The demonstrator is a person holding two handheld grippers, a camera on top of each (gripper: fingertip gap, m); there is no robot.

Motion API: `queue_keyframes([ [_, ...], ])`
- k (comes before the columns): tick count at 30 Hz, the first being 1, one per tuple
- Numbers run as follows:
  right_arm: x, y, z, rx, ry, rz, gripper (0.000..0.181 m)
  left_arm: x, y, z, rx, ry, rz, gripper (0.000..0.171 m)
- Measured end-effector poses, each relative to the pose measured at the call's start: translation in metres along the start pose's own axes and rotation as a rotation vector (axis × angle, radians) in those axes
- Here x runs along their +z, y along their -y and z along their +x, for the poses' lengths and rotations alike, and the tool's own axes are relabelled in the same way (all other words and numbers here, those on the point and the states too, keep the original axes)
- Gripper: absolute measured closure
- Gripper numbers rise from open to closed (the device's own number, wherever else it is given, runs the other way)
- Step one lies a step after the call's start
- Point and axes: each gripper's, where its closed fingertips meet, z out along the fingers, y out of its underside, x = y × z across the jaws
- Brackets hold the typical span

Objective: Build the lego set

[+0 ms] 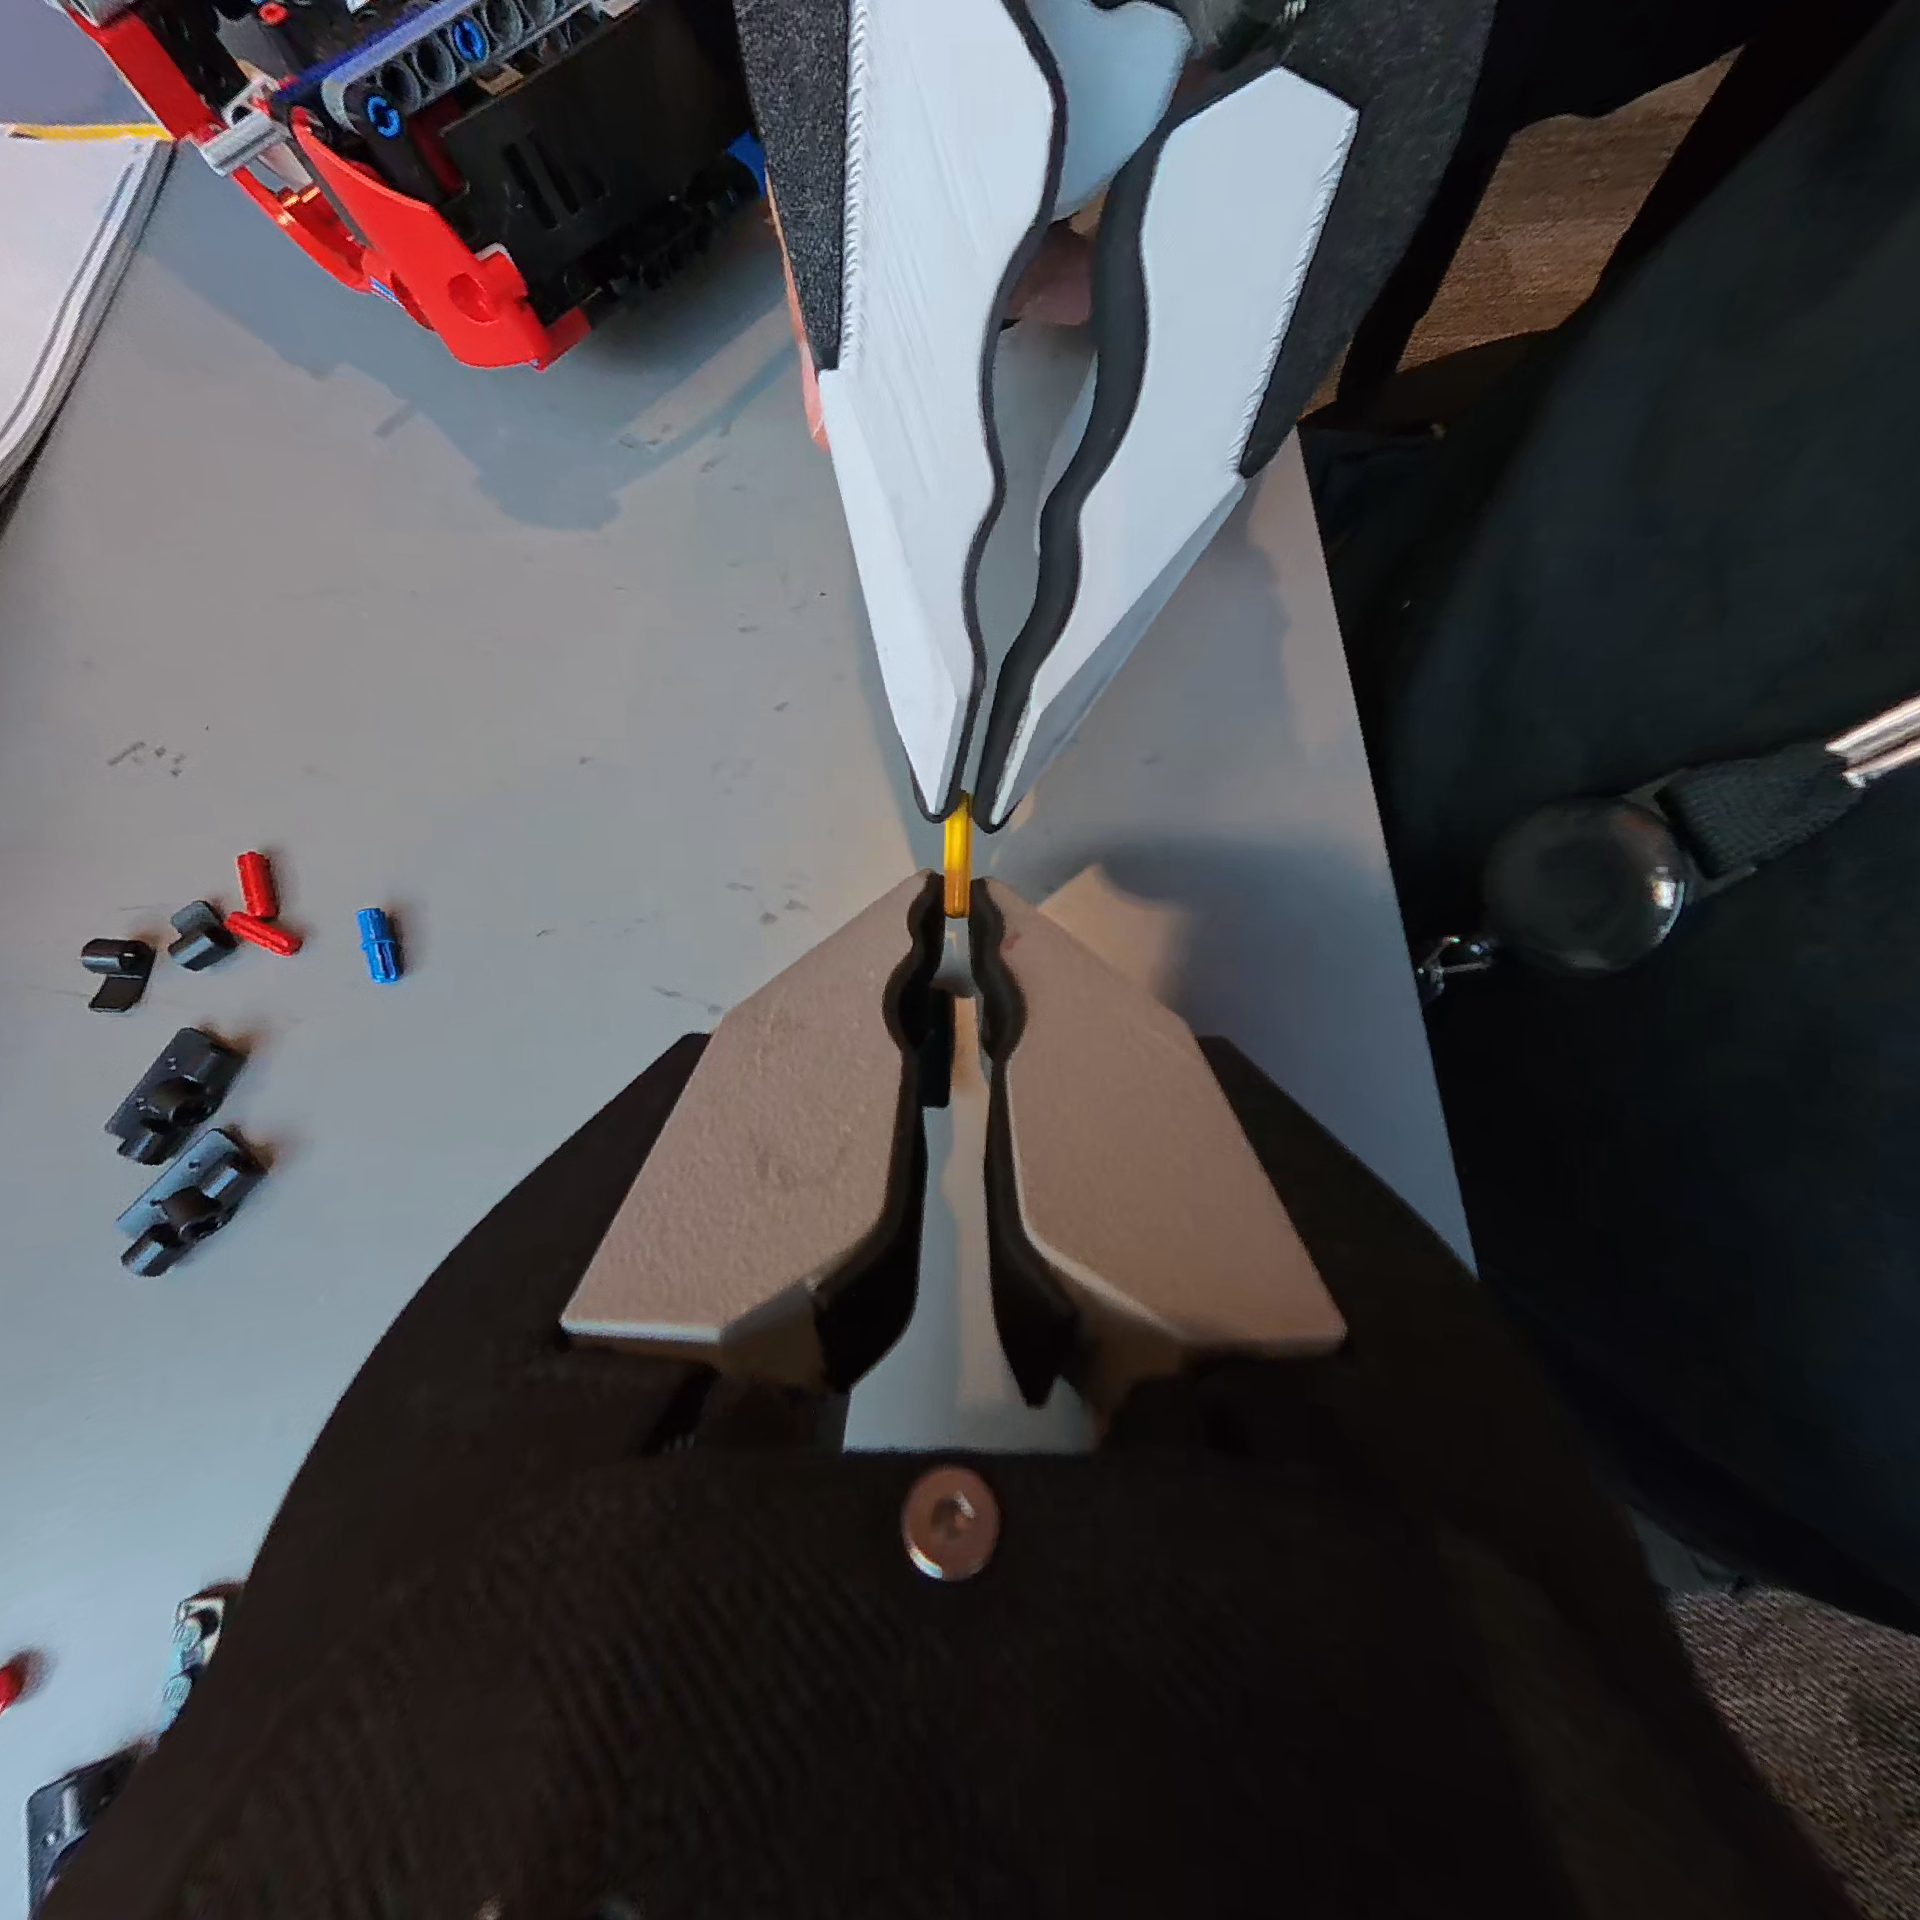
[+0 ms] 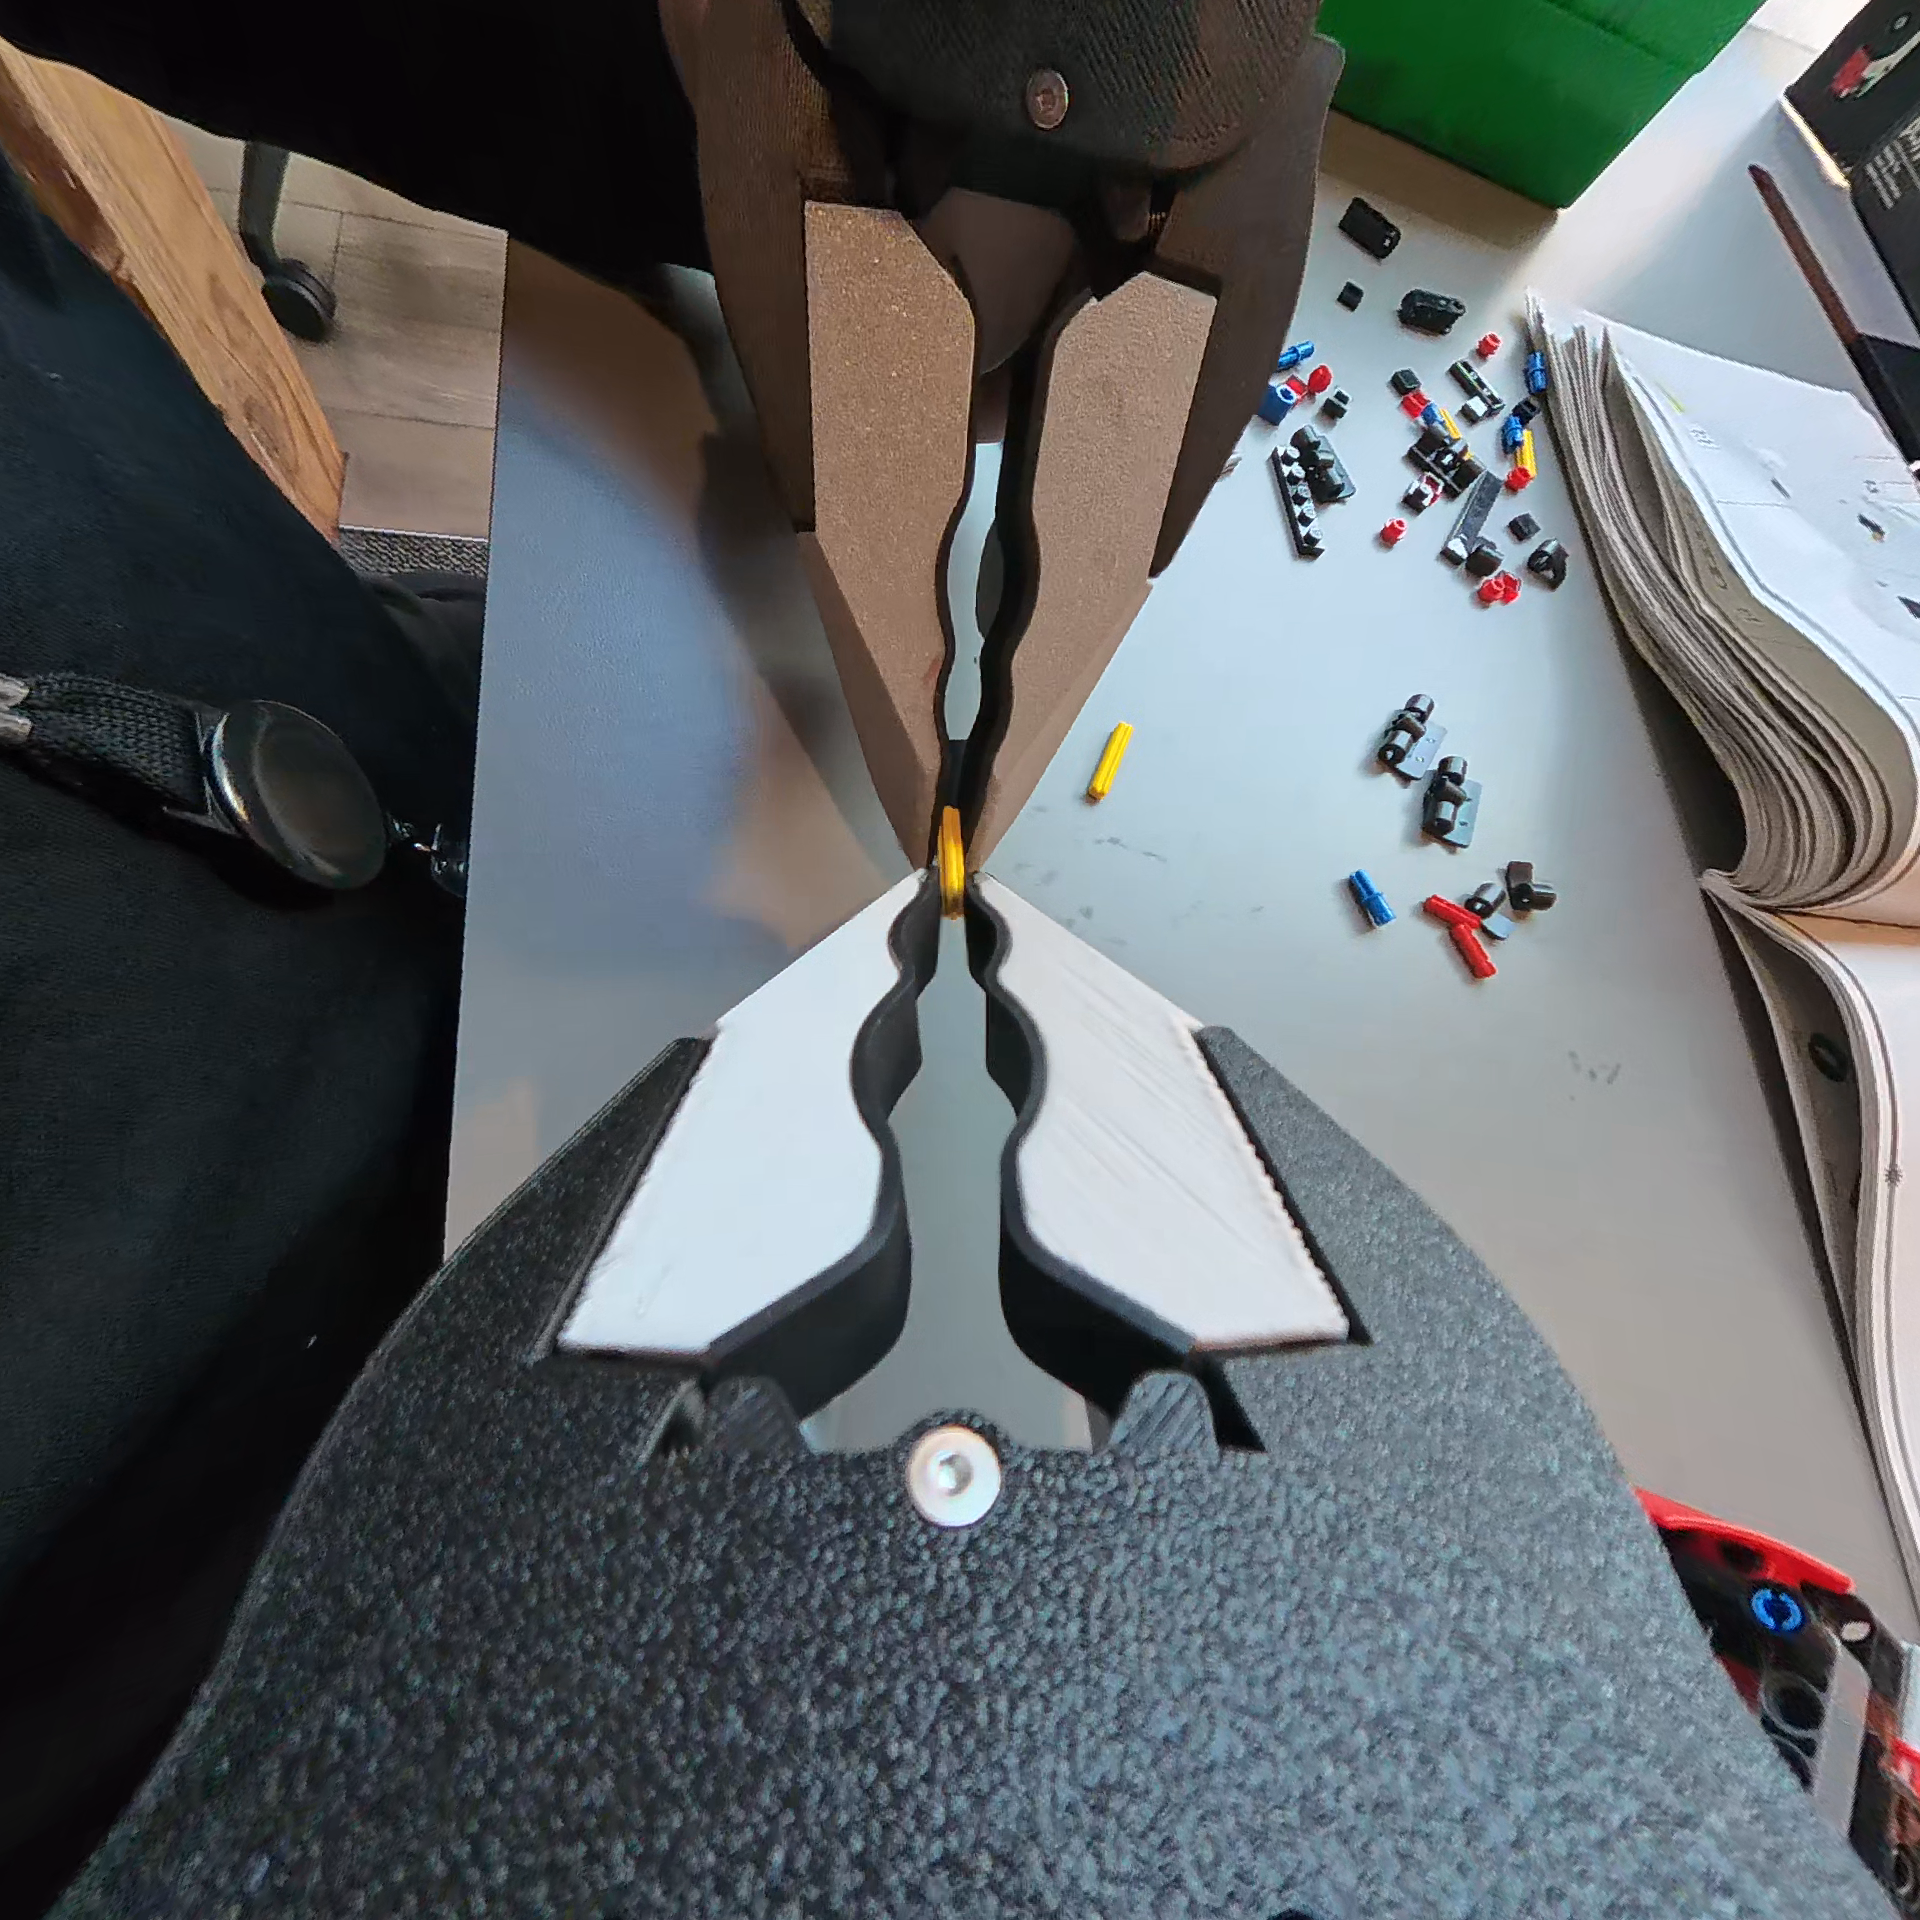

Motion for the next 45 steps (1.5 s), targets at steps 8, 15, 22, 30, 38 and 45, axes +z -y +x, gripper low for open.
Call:
queue_keyframes([
  [8,-0.001,0.002,-0.002,0.006,-0.009,0.009,0.175,-0.004,0.003,0.002,0.006,0.007,0.022,0.17],
  [15,-0.003,0.003,-0.003,0.017,-0.015,0.019,0.176,-0.004,0.004,0.005,0.011,0.007,0.022,0.17],
  [22,-0.007,0.007,-0.004,0.018,-0.021,0.033,0.176,-0.004,0.008,0.007,0.022,0.007,0.022,0.17],
  [30,-0.011,0.007,-0.004,0.016,-0.039,0.051,0.179,-0.002,0.01,0.008,0.012,0.004,0.02,0.17],
  [38,-0.015,0.011,0.0,0.052,-0.053,0.09,0.176,-0.003,0.013,0.005,-0.002,0.018,0.024,0.17],
  [45,-0.018,0.012,0.003,0.062,-0.075,0.103,0.173,-0.004,0.015,0.002,-0.02,0.04,0.024,0.169],
])
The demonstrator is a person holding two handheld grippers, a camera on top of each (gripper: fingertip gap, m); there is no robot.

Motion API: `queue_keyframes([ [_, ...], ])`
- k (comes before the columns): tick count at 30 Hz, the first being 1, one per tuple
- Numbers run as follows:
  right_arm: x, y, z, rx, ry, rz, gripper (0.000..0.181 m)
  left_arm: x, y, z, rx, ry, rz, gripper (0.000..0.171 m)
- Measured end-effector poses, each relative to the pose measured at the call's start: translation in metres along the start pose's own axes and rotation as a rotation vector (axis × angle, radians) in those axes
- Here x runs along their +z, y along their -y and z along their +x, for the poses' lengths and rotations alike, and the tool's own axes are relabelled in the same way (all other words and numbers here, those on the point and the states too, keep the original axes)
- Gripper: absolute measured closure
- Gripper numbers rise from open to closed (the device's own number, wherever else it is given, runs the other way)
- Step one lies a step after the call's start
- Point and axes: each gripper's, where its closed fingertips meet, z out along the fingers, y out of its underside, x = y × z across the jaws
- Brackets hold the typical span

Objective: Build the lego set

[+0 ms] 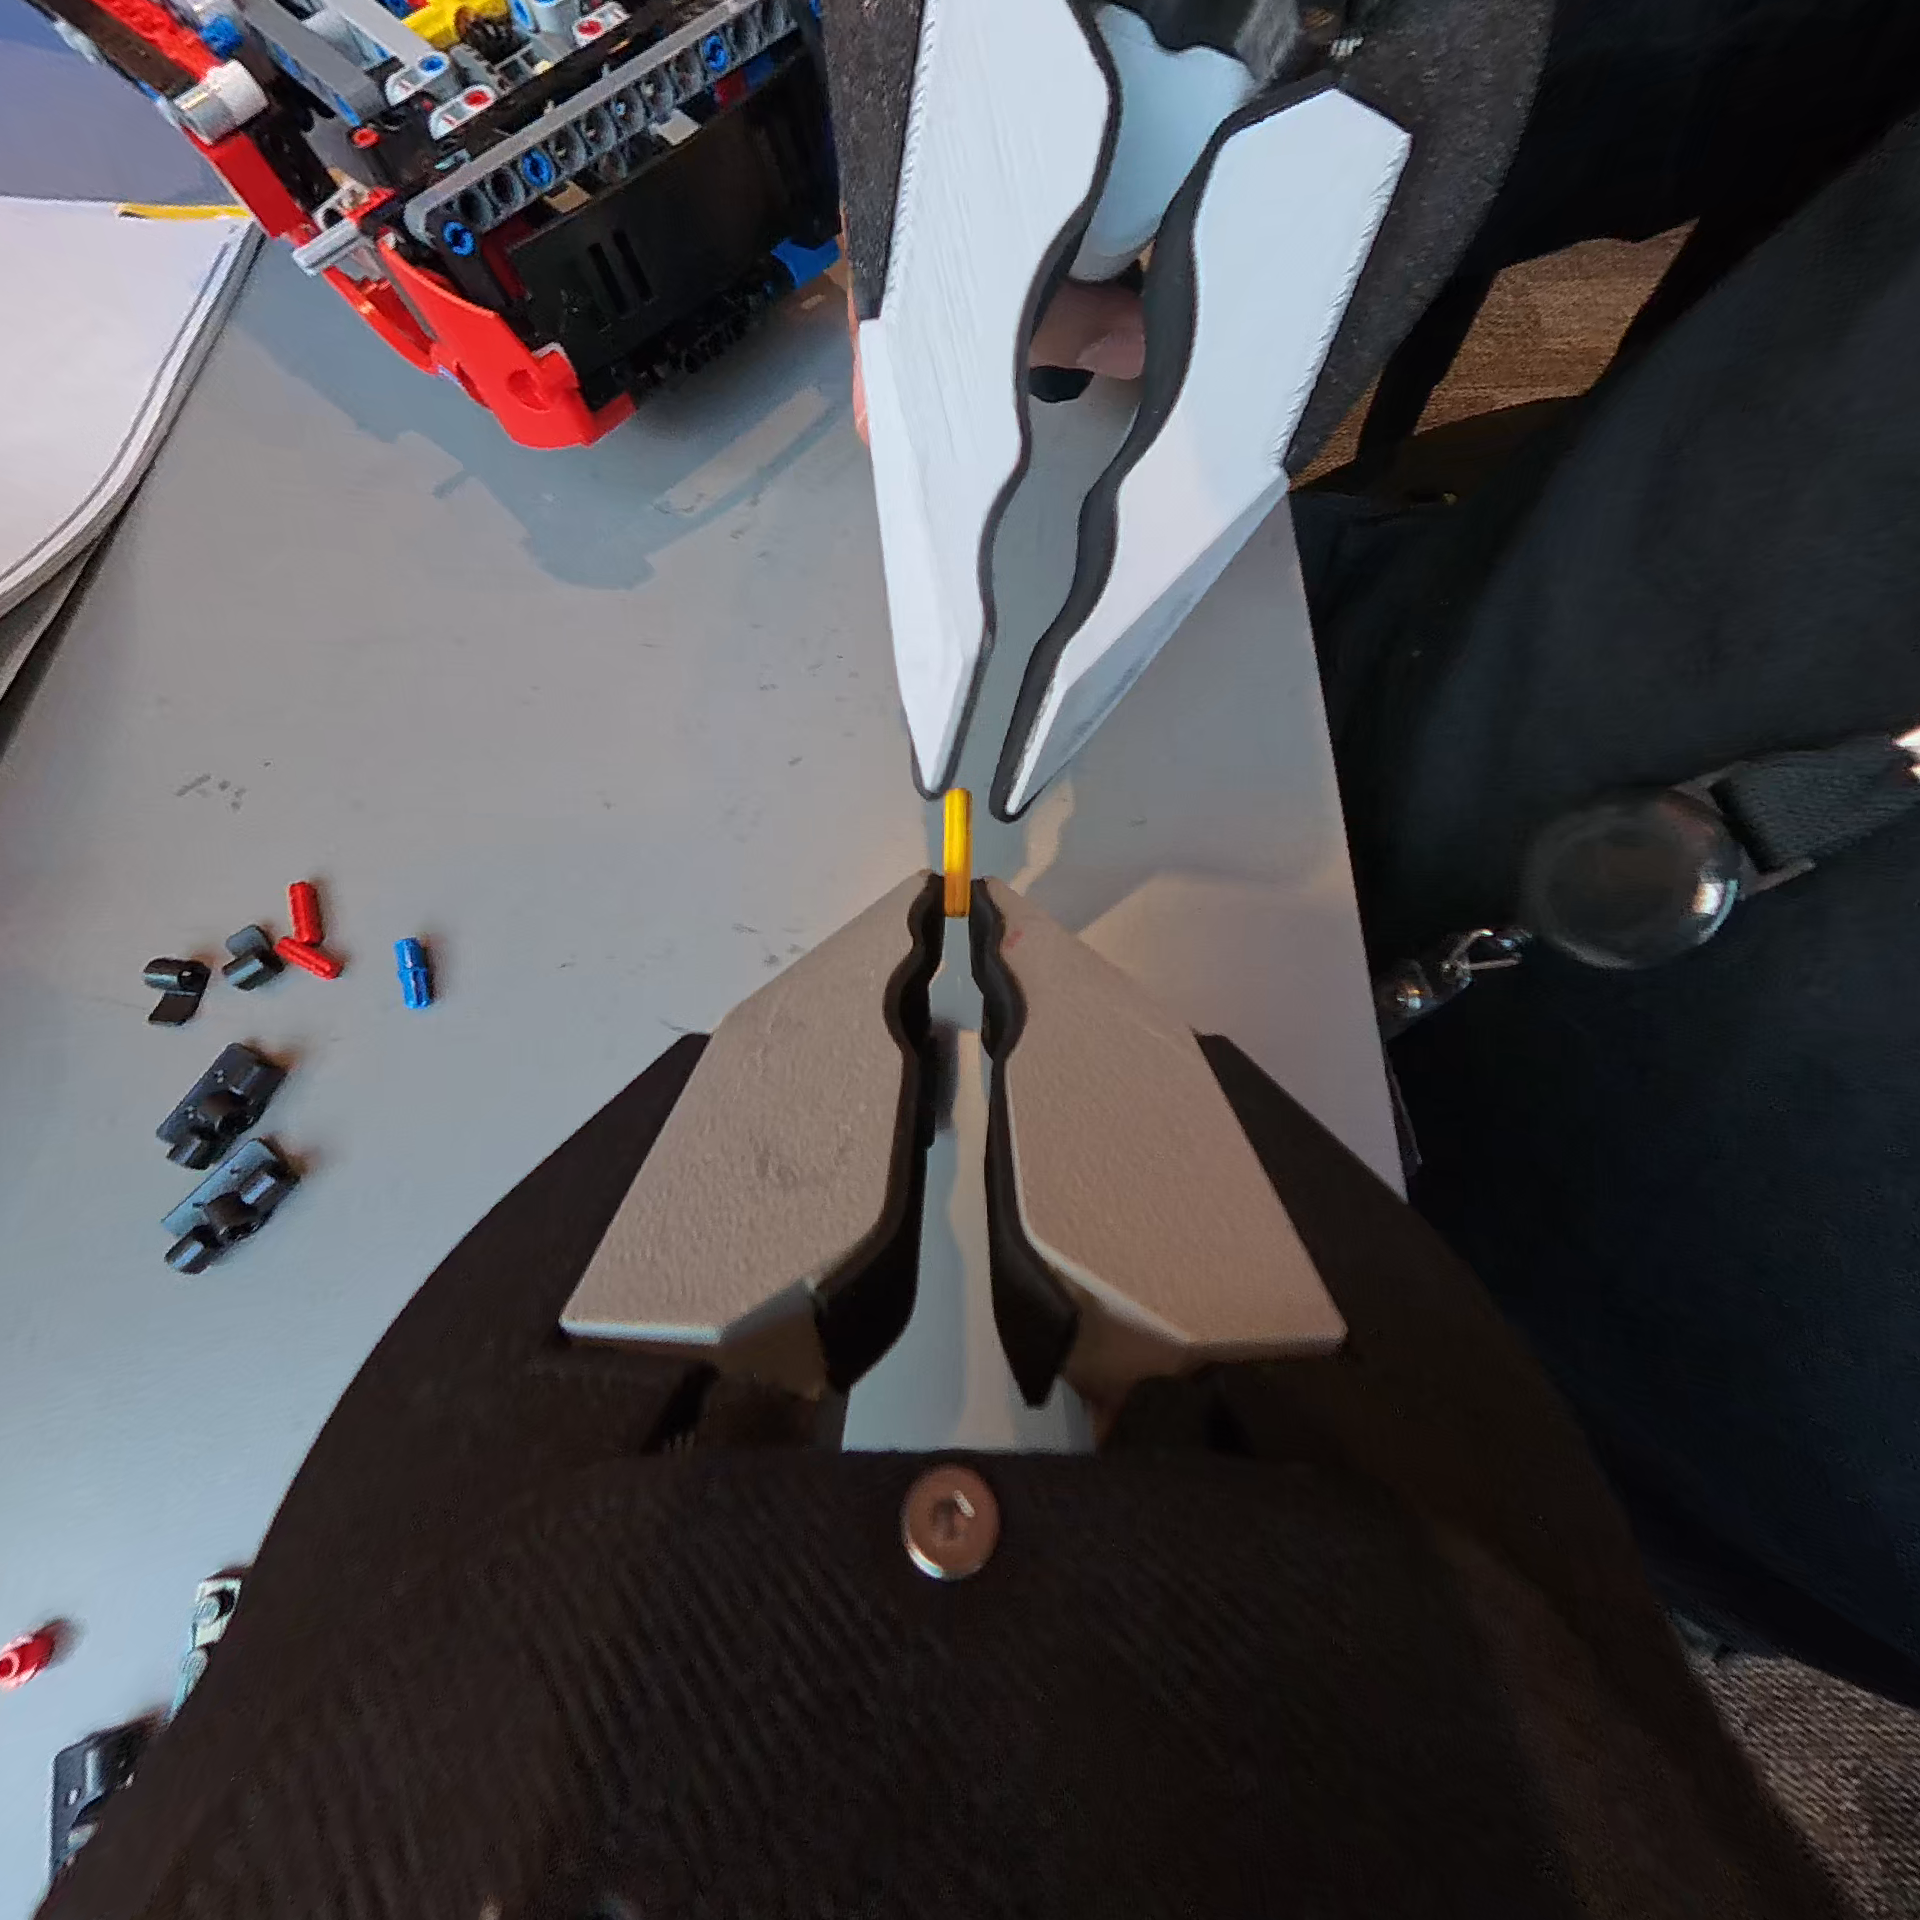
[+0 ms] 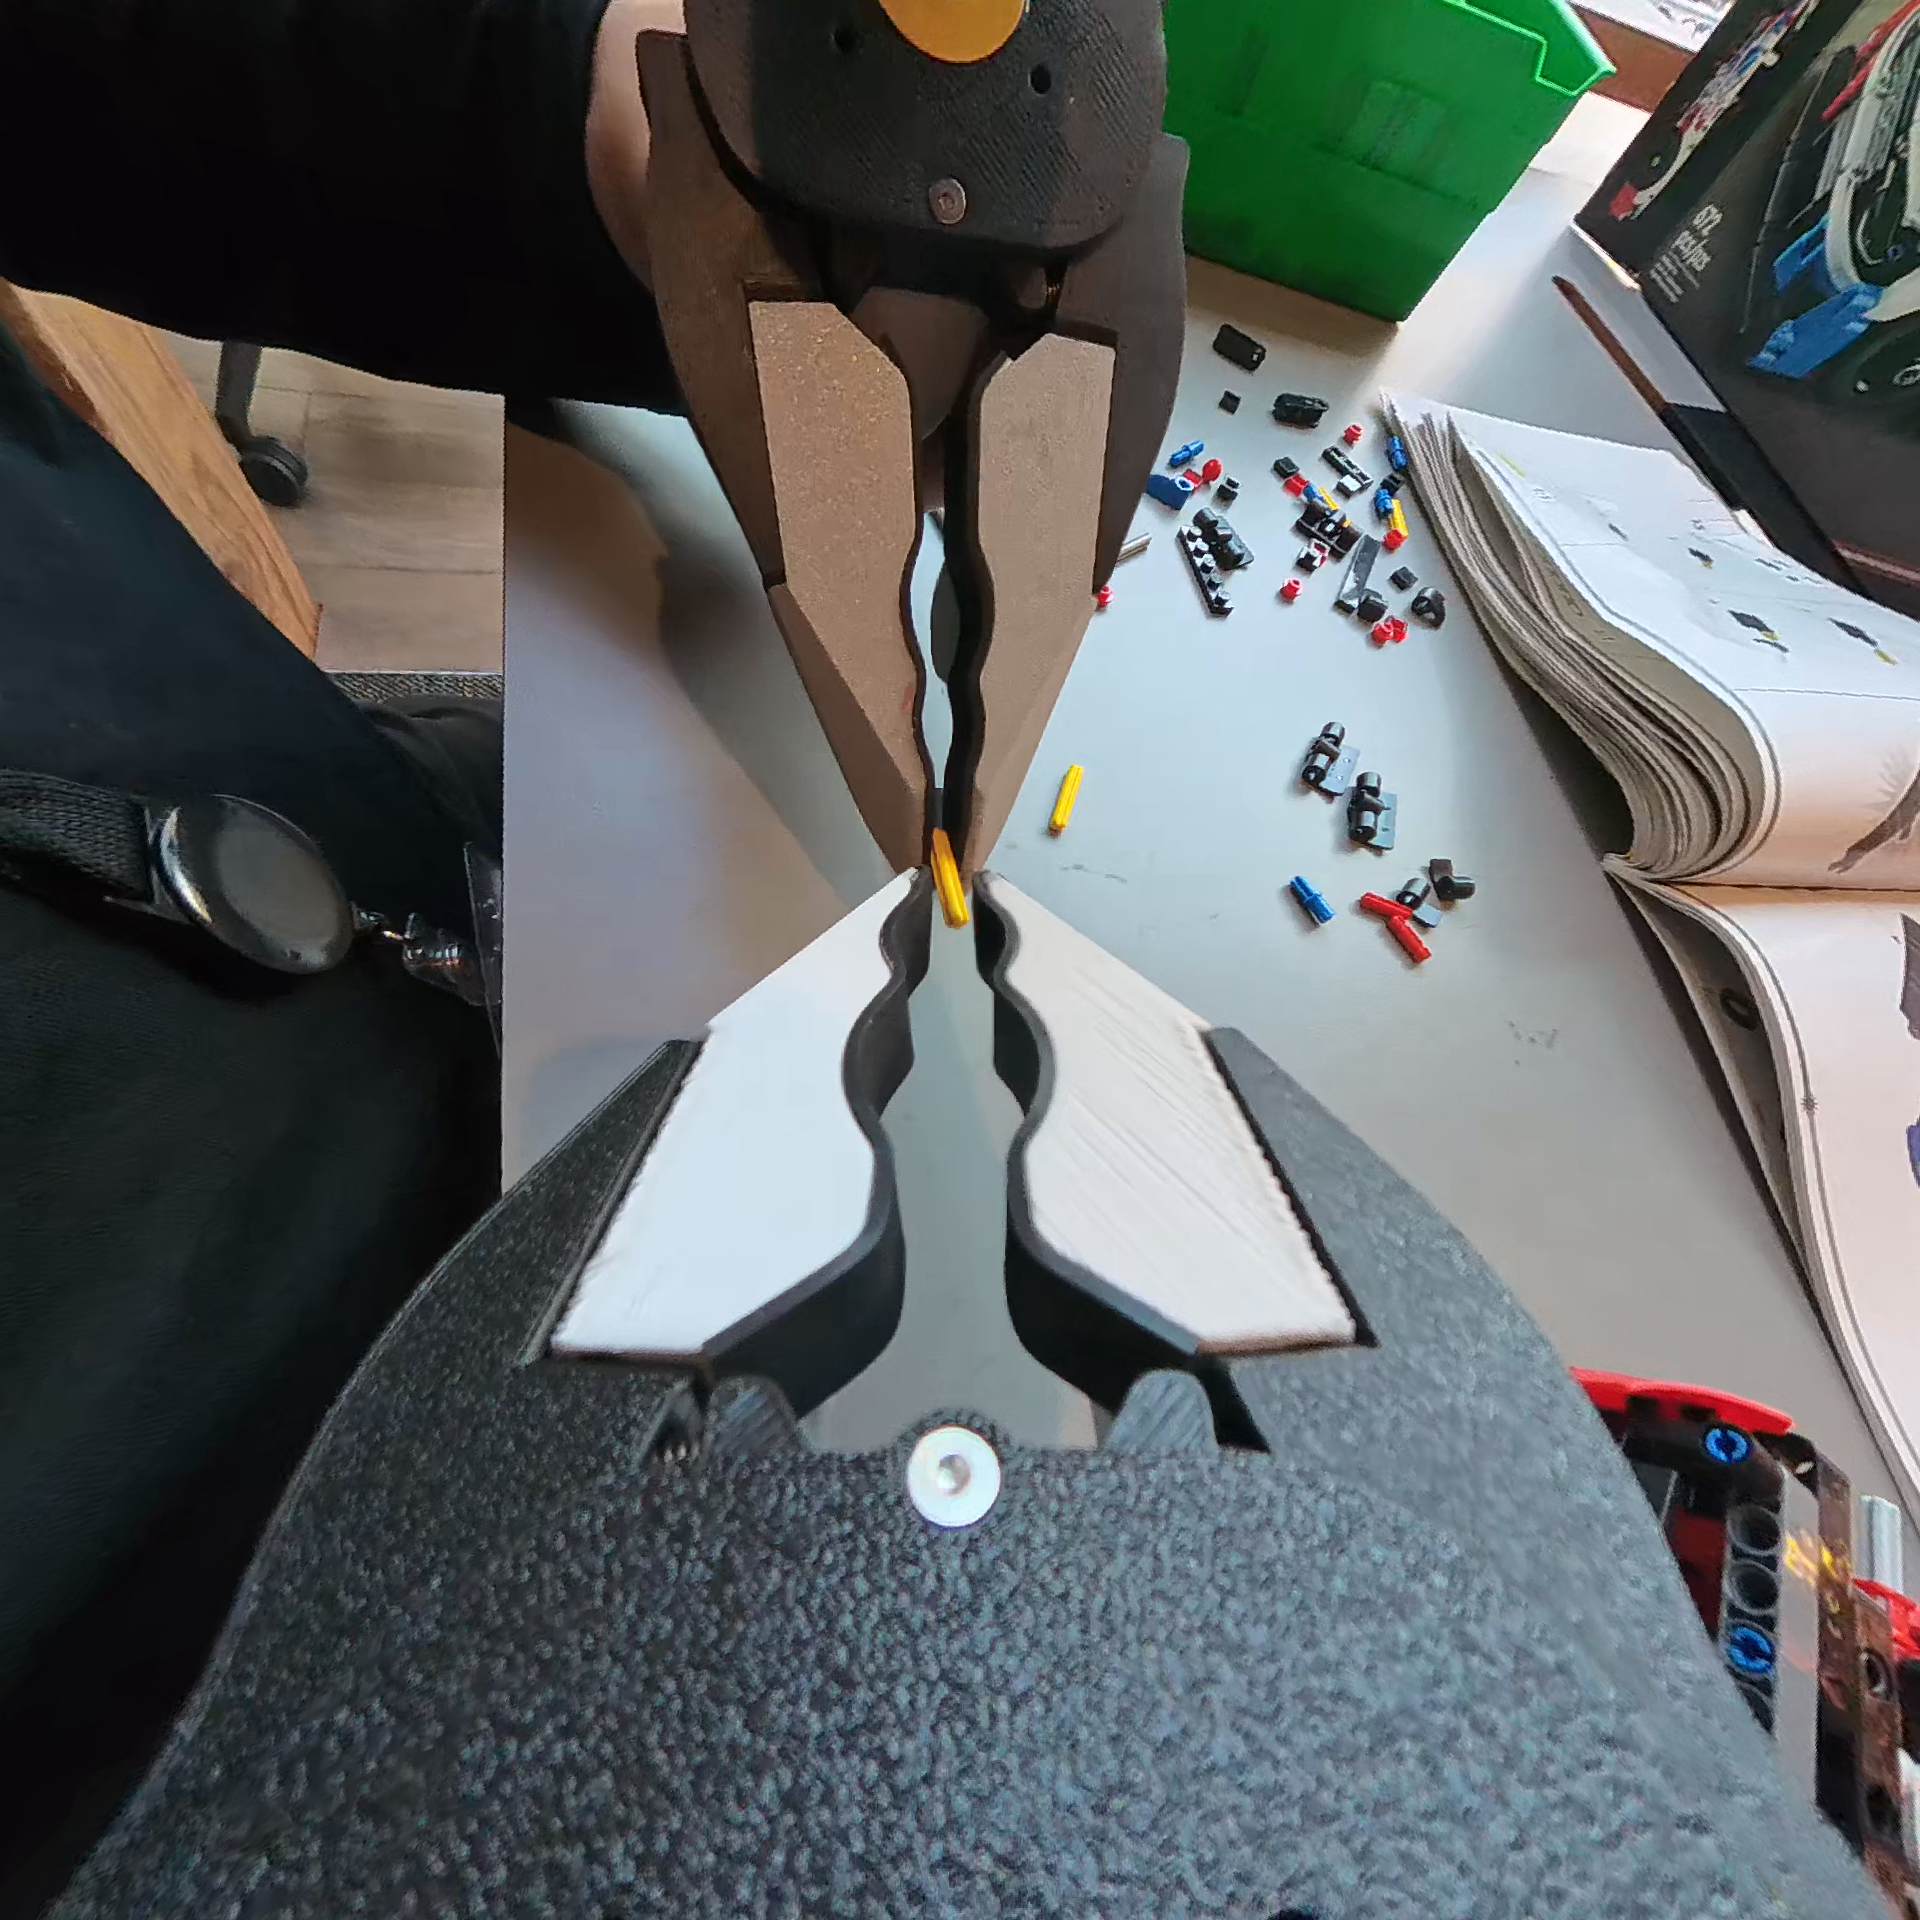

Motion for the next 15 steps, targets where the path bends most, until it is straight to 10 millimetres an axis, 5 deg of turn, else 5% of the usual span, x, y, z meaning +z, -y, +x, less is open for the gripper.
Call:
queue_keyframes([
  [15,0.0051,-0.0028,-0.0017,-0.024,0.035,0.001,0.172,0.0056,-0.0041,-0.001,-0.011,0.002,-0.024,0.169],
])
